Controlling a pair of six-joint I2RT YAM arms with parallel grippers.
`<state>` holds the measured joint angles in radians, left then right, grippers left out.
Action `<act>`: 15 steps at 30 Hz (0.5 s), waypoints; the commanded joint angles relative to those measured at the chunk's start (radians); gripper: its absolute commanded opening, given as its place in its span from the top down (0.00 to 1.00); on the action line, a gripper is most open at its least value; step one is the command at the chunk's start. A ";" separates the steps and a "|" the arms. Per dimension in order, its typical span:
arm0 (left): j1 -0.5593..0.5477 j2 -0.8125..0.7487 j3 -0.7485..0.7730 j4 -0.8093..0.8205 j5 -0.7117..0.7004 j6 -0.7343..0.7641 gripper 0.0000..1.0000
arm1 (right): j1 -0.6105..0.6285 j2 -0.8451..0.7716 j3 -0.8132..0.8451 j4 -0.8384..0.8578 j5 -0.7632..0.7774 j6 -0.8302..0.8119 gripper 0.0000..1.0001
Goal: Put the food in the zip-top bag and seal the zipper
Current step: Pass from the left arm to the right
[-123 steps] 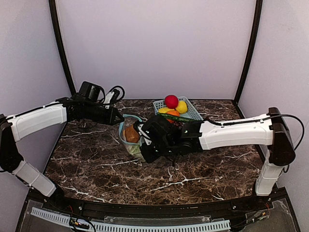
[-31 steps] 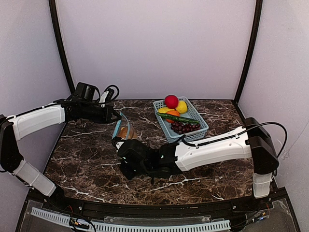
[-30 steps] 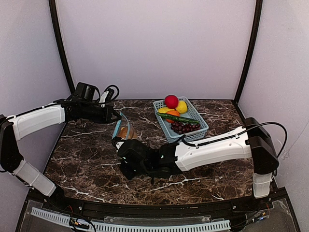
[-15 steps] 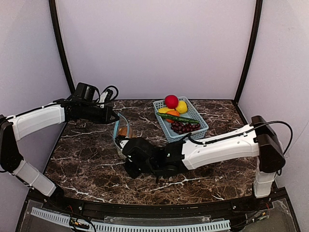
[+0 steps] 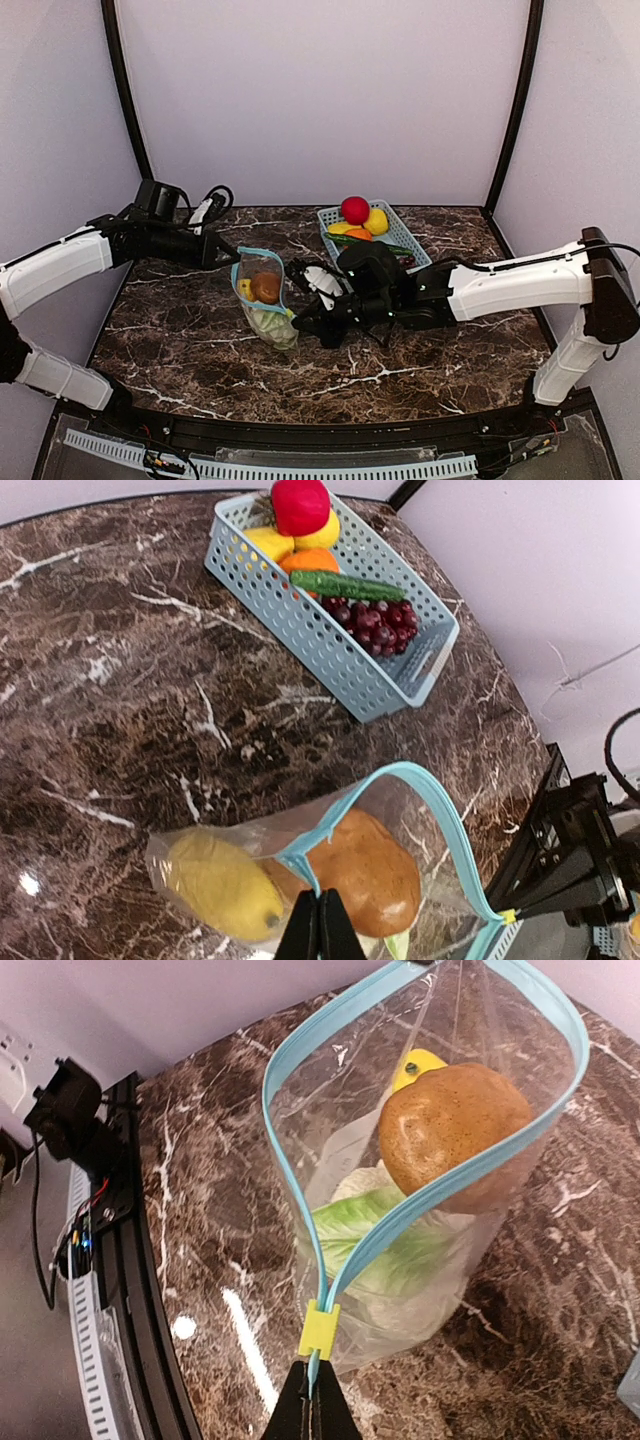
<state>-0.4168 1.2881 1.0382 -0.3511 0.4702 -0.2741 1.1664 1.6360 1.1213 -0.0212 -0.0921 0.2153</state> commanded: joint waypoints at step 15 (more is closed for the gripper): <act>0.001 -0.313 -0.204 -0.118 -0.081 0.121 0.28 | -0.040 -0.005 -0.072 0.109 -0.278 -0.076 1.00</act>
<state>-0.4171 1.0397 0.7704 -0.4294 0.4736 -0.2623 1.1313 1.6550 1.0557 0.0463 -0.3470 0.1543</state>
